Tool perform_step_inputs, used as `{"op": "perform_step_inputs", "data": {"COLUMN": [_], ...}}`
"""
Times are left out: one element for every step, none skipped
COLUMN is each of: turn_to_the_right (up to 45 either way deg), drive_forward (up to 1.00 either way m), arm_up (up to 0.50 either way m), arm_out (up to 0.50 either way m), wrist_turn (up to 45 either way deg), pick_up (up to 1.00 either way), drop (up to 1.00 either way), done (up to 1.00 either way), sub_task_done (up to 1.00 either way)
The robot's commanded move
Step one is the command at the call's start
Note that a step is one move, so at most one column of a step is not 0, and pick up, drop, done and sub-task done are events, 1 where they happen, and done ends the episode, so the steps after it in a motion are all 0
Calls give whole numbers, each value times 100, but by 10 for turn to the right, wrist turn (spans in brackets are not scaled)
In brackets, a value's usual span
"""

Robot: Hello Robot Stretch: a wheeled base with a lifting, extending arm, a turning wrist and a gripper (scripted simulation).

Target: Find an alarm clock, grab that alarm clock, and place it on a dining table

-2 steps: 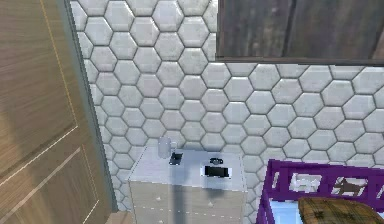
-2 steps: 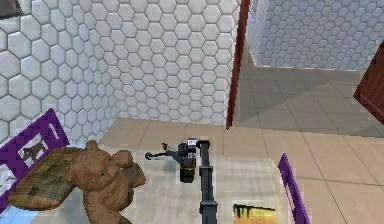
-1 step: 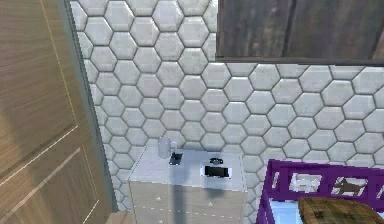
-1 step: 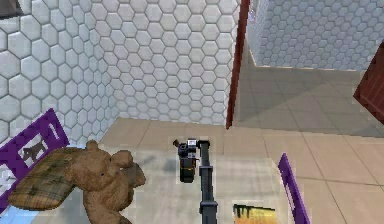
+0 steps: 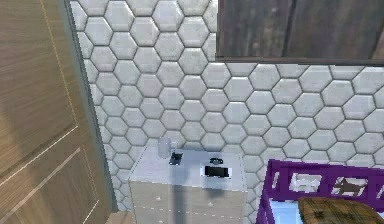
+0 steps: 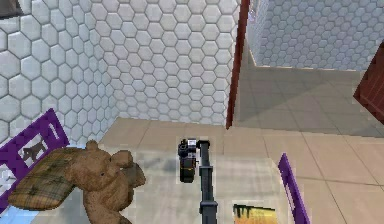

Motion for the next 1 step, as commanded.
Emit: {"op": "perform_step_inputs", "data": {"turn_to_the_right": [0], "drive_forward": [0], "arm_up": [-30], "arm_out": [0], "wrist_turn": [0], "pick_up": [0], "drop": [0], "done": [0], "sub_task_done": [0]}}
